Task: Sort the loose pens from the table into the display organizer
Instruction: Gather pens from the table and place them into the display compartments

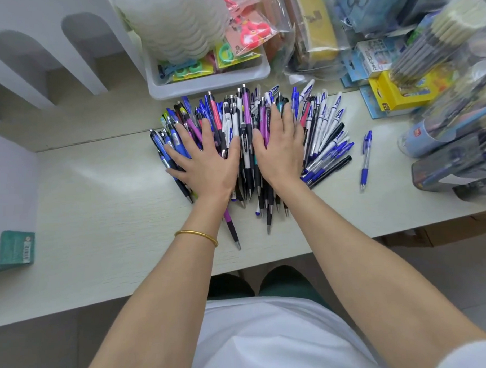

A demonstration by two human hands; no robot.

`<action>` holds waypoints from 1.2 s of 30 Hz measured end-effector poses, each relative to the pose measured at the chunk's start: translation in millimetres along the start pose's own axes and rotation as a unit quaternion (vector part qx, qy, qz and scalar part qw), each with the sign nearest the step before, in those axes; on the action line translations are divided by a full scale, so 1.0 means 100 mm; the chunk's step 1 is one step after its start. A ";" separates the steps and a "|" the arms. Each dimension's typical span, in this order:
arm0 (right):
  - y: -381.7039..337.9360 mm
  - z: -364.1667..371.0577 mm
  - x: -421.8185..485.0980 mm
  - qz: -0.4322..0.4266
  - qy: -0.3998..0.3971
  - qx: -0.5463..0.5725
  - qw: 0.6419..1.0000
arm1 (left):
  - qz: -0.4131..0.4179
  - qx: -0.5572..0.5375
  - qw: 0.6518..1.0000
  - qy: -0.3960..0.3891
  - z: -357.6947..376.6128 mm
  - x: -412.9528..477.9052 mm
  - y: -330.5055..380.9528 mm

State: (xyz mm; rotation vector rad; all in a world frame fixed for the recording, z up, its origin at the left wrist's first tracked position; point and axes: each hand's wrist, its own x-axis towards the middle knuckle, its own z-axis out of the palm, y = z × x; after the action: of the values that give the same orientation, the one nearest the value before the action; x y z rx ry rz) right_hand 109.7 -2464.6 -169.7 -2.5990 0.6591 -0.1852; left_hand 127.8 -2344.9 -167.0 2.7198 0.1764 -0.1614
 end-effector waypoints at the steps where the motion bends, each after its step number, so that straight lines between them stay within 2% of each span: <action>1: -0.01 0.00 0.00 0.001 -0.002 0.005 1.000 | 0.001 0.001 1.000 -0.002 0.00 0.00 0.00; 6: 0.01 -0.02 -0.05 -0.003 0.030 0.043 0.999 | 0.005 -0.015 1.000 0.008 -0.03 -0.02 -0.01; 13: 0.07 -0.01 -0.04 0.040 0.012 0.029 0.999 | 0.032 -0.008 0.999 0.031 -0.01 -0.02 -0.06; 20: 0.09 0.02 -0.05 0.041 0.026 0.008 0.999 | 0.047 -0.015 0.998 0.048 -0.01 -0.05 -0.13; 22: 0.08 0.02 -0.06 0.039 0.026 -0.002 0.999 | 0.019 -0.019 0.996 0.080 -0.03 -0.04 -0.21; 24: 0.07 0.02 -0.07 0.031 0.029 -0.017 0.999 | -0.049 -0.018 0.994 0.095 -0.06 0.00 -0.34; 26: 0.05 0.03 -0.09 0.024 0.037 -0.025 0.999 | -0.123 -0.013 0.991 0.058 -0.06 0.04 -0.47; 28: 0.05 0.04 -0.10 0.022 0.045 -0.022 0.998 | -0.162 -0.028 0.986 0.015 -0.05 0.06 -0.53; 36: 0.03 0.08 -0.12 0.018 0.045 -0.019 0.999 | -0.097 -0.081 0.992 -0.011 -0.01 0.01 -0.50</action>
State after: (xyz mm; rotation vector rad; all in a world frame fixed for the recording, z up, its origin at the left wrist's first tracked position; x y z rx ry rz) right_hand 100.2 -2458.1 -178.9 -2.6258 0.7479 -0.2807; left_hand 121.9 -2298.8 -185.5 2.5364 0.4291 -0.2220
